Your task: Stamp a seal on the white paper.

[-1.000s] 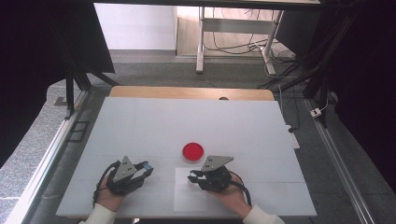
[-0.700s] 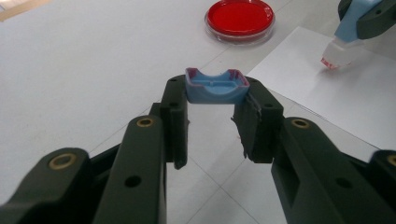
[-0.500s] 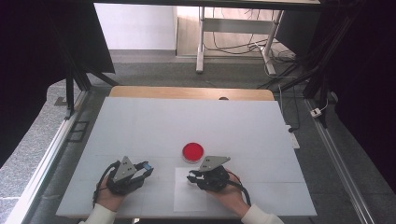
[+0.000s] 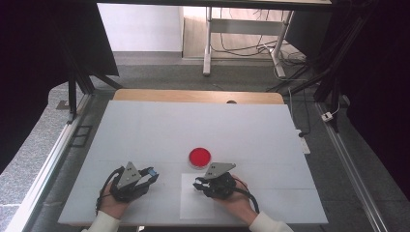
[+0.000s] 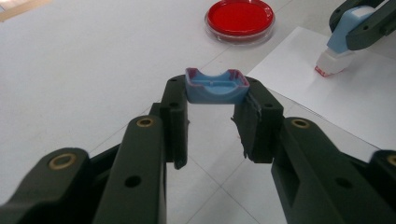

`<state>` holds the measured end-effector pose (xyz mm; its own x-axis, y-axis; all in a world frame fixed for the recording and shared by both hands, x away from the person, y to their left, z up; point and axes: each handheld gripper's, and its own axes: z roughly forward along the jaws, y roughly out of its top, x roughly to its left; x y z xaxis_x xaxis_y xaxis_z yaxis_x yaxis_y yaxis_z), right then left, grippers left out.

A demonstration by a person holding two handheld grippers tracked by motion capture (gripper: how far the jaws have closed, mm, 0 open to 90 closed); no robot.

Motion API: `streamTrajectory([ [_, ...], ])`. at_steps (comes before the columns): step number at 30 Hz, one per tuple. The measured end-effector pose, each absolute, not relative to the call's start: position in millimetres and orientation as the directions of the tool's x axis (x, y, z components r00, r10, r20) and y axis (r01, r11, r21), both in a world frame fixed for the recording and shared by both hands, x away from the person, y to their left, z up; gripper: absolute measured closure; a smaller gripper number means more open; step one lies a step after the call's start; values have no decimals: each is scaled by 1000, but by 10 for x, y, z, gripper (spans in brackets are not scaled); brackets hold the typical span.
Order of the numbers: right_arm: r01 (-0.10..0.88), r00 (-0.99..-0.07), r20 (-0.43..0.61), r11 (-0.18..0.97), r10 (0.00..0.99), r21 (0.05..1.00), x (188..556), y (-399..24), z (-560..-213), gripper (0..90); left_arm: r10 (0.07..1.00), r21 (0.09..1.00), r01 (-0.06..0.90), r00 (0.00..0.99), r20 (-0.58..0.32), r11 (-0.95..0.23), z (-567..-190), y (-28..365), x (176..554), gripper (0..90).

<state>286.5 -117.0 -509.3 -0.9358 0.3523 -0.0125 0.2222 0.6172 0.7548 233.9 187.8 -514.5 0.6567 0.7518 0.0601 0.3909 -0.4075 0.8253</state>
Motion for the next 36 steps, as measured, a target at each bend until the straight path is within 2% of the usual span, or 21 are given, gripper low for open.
streamTrajectory([
  [36,190,-936,-67,658,345,728,2822,-1122,-5128,758,753,826,389,655,64,-409,-5140,1865,2330,659],
])
